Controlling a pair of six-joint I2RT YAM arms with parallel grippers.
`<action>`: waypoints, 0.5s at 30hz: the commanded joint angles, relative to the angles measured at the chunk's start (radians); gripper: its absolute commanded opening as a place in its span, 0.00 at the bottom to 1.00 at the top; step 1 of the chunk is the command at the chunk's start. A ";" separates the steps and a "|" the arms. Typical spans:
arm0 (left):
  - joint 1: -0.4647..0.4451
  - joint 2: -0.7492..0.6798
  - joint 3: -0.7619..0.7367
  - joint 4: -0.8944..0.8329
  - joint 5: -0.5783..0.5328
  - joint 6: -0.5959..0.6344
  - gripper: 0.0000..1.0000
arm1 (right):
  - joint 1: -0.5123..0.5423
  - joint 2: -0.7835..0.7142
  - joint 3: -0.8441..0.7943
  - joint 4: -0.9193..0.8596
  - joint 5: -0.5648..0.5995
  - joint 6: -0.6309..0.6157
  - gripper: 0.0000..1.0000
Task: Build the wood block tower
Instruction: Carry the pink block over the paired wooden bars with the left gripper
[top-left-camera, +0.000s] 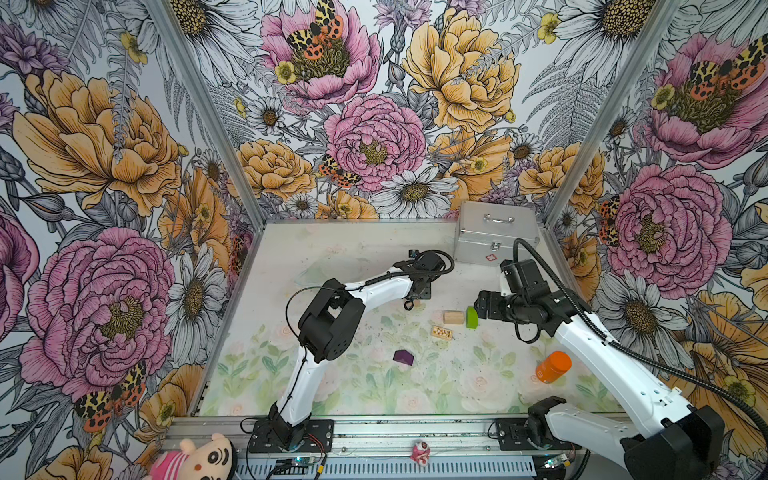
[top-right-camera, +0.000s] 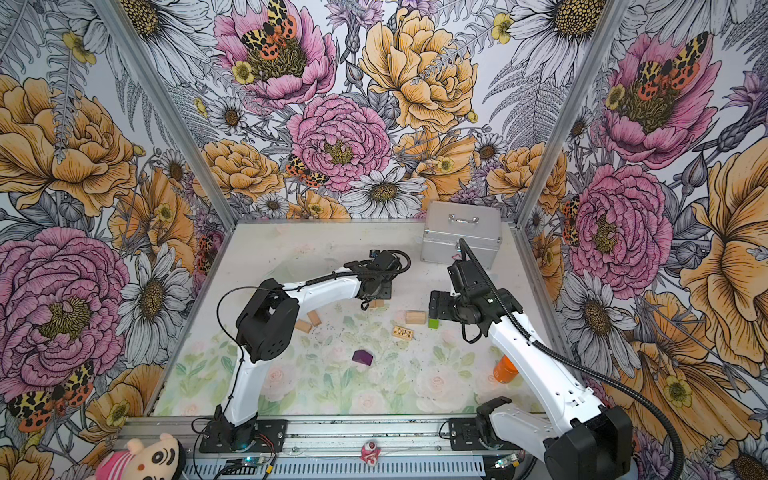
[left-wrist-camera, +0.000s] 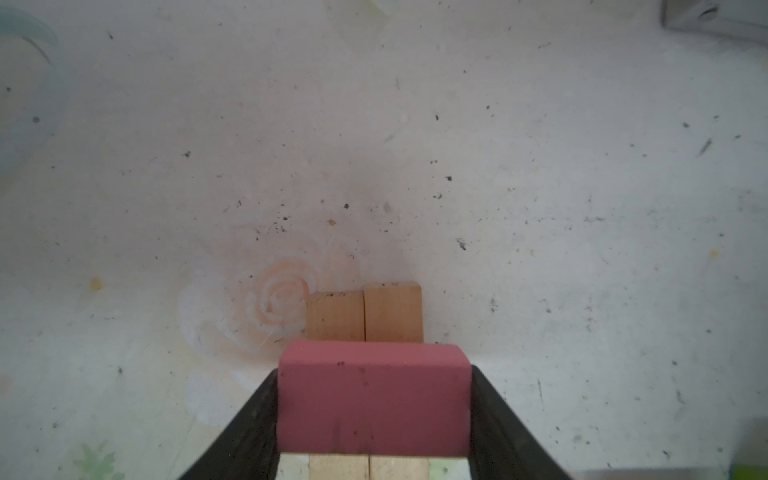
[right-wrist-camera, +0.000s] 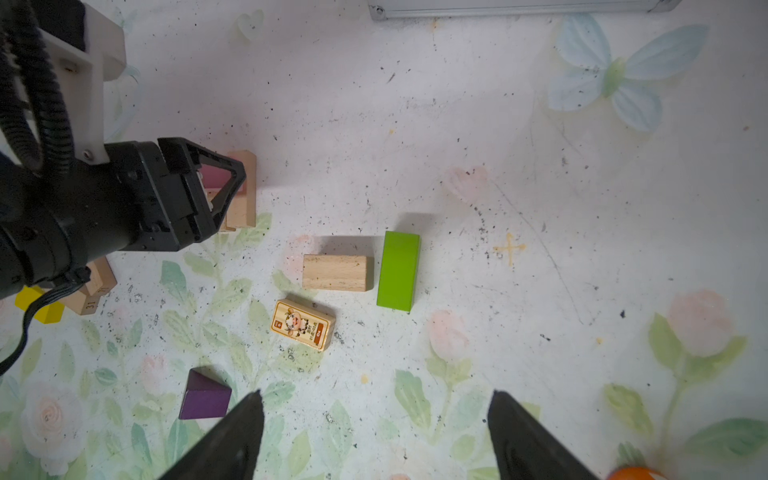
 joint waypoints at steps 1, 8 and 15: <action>0.014 0.025 0.037 -0.005 0.019 0.023 0.55 | -0.009 0.001 -0.007 0.000 0.001 -0.010 0.87; 0.027 0.050 0.058 -0.006 0.033 0.033 0.55 | -0.017 0.008 -0.007 0.000 0.002 -0.010 0.87; 0.031 0.059 0.062 -0.006 0.038 0.036 0.55 | -0.022 0.023 -0.006 0.000 0.003 -0.012 0.87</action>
